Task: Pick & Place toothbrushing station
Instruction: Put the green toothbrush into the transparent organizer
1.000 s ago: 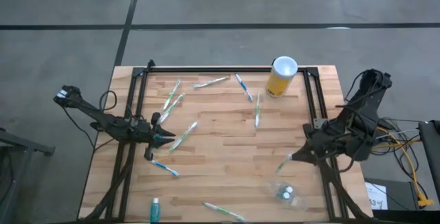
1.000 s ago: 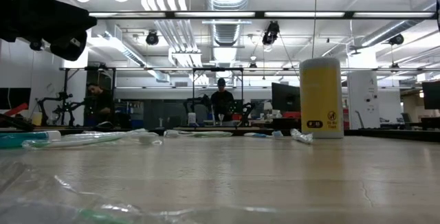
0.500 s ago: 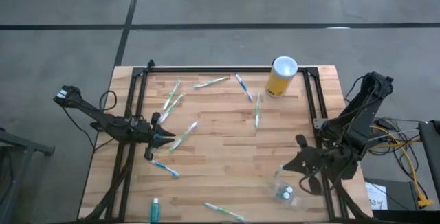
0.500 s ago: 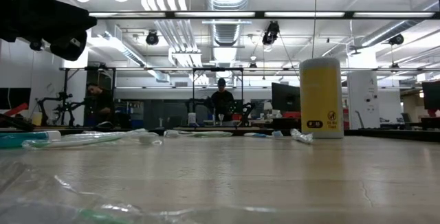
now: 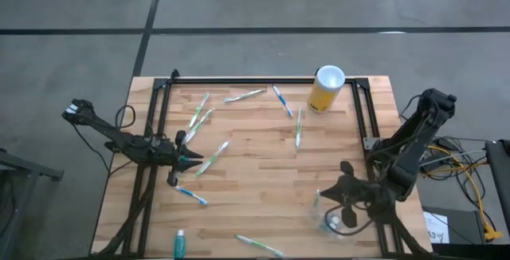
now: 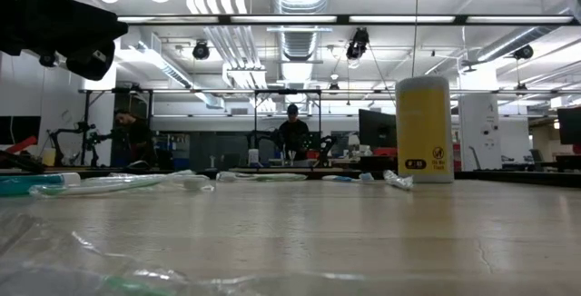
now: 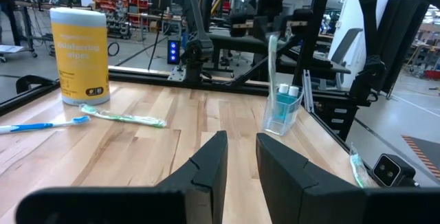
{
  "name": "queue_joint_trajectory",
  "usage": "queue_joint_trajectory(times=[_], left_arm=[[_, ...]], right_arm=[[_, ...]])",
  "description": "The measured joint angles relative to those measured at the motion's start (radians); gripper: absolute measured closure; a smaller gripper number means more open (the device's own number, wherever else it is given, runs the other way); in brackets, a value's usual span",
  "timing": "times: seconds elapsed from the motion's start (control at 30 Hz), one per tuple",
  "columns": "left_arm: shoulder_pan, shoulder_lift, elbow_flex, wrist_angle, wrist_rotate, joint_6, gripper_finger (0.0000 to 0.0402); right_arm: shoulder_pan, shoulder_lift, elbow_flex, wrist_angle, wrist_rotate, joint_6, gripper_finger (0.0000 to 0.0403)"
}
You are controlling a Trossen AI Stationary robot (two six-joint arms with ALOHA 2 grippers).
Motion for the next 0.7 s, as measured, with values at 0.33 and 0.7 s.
queue_joint_trajectory(times=[0.33, 0.7], left_arm=[[0.0, 0.0, 0.0, 0.0, 0.0, 0.0, 0.0319], [0.0, 0.0, 0.0, 0.0, 0.0, 0.0, 0.0319]], right_arm=[[0.0, 0.048, 0.0, -0.006, 0.002, 0.132, 0.0394], [0.001, 0.101, 0.0, -0.074, -0.01, 0.327, 0.0394]])
